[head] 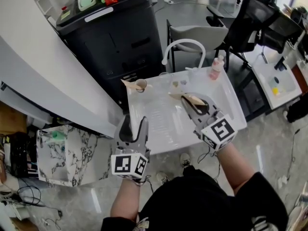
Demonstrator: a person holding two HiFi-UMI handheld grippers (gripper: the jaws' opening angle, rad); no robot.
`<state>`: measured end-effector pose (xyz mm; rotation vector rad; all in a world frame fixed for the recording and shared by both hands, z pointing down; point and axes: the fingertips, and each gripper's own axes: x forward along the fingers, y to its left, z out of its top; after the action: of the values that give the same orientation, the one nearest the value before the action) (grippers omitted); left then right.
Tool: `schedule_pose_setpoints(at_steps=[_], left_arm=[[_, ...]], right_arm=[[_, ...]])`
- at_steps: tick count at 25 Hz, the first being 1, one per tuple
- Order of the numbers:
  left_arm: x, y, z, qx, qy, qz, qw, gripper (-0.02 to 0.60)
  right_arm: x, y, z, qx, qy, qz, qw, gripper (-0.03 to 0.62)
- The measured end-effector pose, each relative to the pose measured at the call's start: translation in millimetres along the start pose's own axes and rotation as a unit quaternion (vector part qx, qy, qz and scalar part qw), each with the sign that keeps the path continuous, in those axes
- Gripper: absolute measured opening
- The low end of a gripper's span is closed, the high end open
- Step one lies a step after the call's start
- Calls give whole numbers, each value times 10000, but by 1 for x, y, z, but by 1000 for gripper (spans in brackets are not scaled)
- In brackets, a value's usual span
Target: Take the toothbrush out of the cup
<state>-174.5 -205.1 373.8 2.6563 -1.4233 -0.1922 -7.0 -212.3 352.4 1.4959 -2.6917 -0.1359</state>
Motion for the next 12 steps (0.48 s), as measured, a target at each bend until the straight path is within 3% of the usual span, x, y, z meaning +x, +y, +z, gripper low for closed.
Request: schedule_pose_setpoints(at_steps=[12], left_arm=[[25,22,-8,-23,81,200,9998,235]], right_arm=[[6,-4,-8,84,61,43,9999,28]])
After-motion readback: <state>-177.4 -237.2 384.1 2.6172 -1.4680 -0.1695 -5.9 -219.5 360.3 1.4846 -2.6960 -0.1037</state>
